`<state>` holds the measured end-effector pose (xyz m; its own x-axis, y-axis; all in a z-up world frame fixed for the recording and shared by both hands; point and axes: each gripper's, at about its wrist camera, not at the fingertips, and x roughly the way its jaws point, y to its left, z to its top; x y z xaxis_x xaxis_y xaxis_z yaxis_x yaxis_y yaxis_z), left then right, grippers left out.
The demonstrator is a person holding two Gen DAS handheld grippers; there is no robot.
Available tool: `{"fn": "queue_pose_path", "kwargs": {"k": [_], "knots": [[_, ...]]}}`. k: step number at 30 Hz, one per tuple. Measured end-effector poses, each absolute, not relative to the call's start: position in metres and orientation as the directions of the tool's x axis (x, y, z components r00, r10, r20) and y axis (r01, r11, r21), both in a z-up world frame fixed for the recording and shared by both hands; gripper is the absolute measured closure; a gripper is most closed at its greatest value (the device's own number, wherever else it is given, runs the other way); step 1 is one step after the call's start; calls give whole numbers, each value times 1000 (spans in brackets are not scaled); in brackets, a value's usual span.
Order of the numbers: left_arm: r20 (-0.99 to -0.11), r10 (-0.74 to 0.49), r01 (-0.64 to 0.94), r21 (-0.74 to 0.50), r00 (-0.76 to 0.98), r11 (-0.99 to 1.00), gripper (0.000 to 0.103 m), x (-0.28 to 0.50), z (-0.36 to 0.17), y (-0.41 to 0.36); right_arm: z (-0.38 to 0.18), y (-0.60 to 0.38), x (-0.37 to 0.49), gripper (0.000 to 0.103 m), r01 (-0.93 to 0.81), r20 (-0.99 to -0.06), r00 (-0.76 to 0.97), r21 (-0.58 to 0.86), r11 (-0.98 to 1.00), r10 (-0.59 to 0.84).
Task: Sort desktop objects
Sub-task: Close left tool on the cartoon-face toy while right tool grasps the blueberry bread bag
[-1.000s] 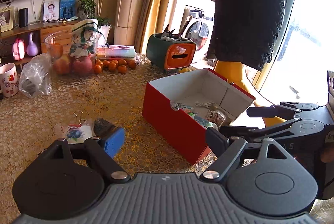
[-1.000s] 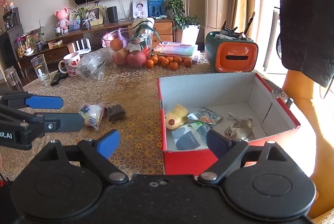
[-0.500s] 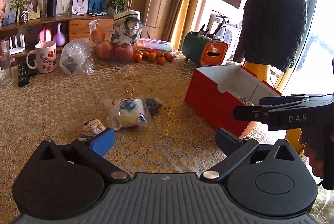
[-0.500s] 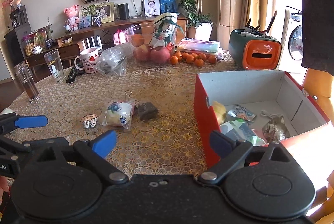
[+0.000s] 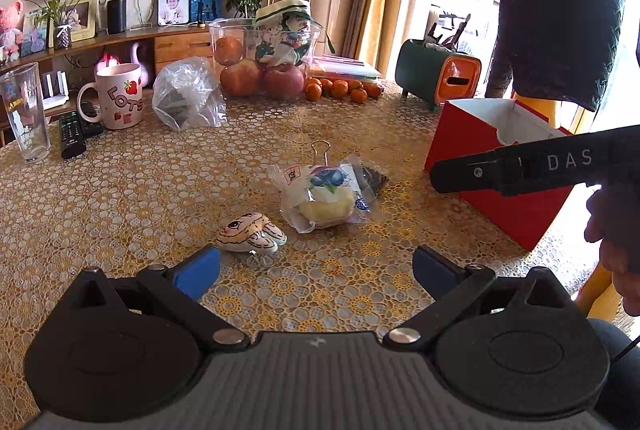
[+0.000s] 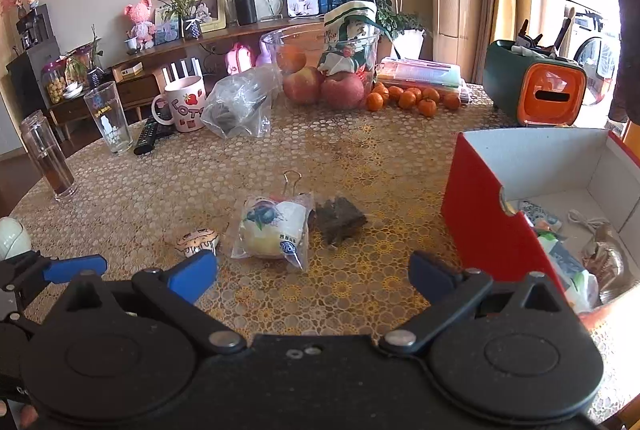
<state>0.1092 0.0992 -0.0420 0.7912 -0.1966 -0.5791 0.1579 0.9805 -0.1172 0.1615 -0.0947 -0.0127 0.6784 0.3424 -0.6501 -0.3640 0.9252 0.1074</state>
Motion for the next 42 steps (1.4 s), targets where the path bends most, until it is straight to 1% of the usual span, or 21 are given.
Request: {"fn": "queue_pose_path", "kwargs": {"k": [9,15,25,30,34,37,42], "knots": [[-606,-196,139,-141,771,980,0,149,-72,120,-37,-57,198,1,-345,-682,661,93,934,312],[-598,-173,155,-82,783,985,0,170,-86,124,-54,-38,220,1,-325,-712,640,90,942,289],[-606,-178,156,-90,775,984,1,196,-103,132,-74,-15,243,1,-299,-750,603,102,949,271],[-605,-189,152,-112,774,982,1,203,-107,133,-80,-9,247,1,-277,-756,605,94,956,249],[-607,-184,153,-103,773,983,1,205,-108,131,-83,-7,249,2,-259,-763,604,86,962,231],[-609,-189,155,-109,770,982,4,206,-109,130,-86,-4,249,4,-261,-763,608,69,963,219],[-612,-193,162,-107,767,981,19,207,-110,126,-88,-2,247,12,-264,-771,598,69,962,219]]}}
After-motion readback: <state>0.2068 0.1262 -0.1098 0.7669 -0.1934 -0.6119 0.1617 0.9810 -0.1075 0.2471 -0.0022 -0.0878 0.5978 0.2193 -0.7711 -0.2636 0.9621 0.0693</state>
